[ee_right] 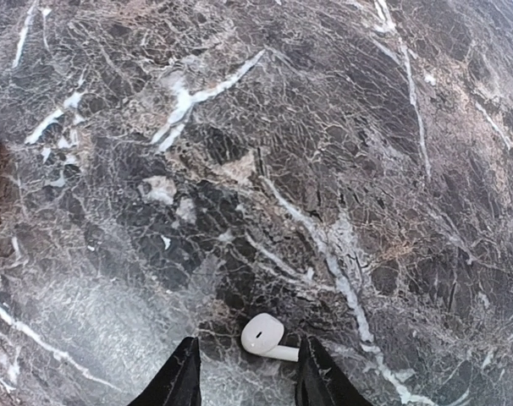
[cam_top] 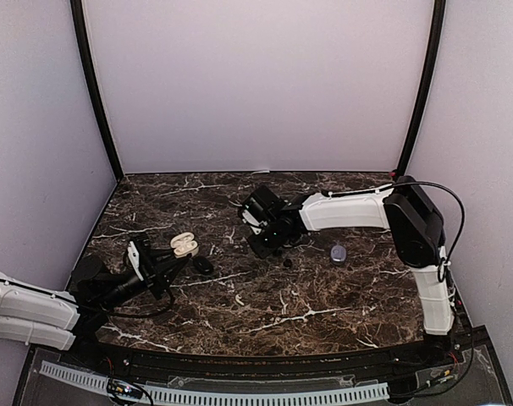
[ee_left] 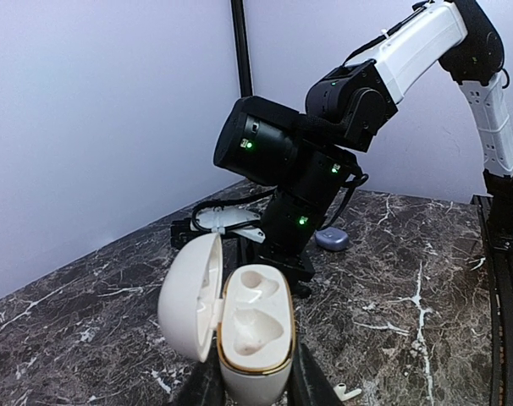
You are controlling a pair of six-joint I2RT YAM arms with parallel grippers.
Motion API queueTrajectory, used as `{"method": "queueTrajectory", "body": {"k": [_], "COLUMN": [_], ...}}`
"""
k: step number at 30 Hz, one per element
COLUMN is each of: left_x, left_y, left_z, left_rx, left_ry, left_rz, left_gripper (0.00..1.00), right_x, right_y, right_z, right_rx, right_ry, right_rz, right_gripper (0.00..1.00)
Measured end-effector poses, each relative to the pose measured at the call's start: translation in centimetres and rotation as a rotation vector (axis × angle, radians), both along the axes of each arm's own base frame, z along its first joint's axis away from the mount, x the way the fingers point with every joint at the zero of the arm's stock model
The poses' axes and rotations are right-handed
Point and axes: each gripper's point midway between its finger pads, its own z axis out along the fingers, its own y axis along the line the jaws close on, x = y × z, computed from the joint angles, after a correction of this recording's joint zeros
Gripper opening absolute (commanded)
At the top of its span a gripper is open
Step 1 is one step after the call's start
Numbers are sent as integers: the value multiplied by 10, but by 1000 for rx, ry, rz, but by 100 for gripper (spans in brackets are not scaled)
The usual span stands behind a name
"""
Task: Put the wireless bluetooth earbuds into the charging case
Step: Pick up the left earbud from the center of the board.
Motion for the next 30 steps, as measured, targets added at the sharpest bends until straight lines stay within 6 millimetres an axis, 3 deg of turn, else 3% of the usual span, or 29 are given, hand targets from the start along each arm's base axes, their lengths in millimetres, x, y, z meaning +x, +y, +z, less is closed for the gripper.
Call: {"method": "queueTrajectory", "body": {"k": [14,25,30], "left_x": [-1,-1,-1], "left_y": [-1,-1,-1], "left_z": [-1,-1,-1], "left_rx": [3,3,3], "left_ry": [2,2,2], "left_rz": [-6,-6,-5], "left_gripper": [20,20,19], "right_x": [11,11,10], "right_y": [3,-4,-4], "right_z": [-12,-19,-20], "right_rx": [-38,-75,-73], "right_ry": [-6,4,15], "right_rz": [0,-19,-25], "right_gripper": [28,26,18]}}
